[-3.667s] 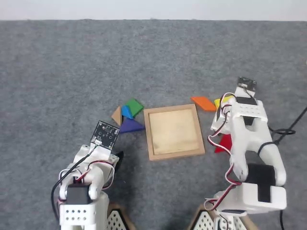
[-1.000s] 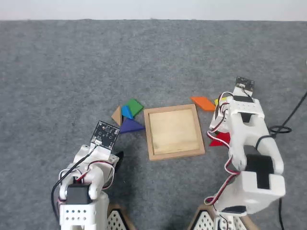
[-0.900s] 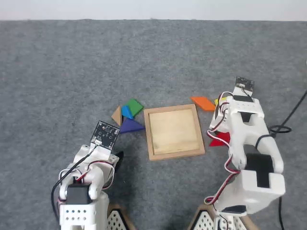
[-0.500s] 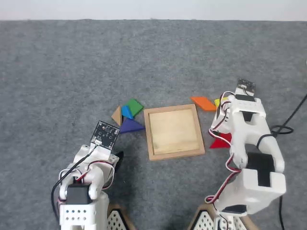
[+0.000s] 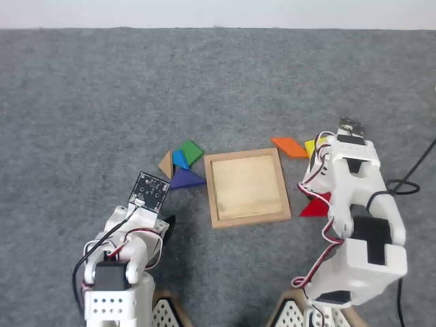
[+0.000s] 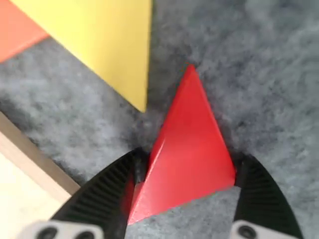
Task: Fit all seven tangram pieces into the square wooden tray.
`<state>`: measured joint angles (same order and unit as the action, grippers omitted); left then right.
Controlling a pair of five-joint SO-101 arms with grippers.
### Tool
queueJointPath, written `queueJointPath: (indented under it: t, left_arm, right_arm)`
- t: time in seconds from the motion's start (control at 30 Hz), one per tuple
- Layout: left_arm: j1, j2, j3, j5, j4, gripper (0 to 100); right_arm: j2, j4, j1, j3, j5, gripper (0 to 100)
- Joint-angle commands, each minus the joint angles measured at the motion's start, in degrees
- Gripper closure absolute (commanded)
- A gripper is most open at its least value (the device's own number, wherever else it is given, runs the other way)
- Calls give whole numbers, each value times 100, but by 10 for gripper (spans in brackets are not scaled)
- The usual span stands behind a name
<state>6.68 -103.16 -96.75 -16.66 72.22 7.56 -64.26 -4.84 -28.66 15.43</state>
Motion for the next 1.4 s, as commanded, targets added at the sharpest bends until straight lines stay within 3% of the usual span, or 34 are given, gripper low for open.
queueJointPath:
  t: [0.0, 0.9, 1.37]
  left_arm:
    - [-18, -123, 31, 44, 53, 755]
    - [-18, -123, 31, 44, 53, 755]
    - [-18, -123, 31, 44, 53, 755]
  right_arm:
    - [-488, -57, -207, -62, 53, 714]
    - [-629, -470, -444, -167, 62, 713]
    - [400, -400, -435, 79, 738, 717]
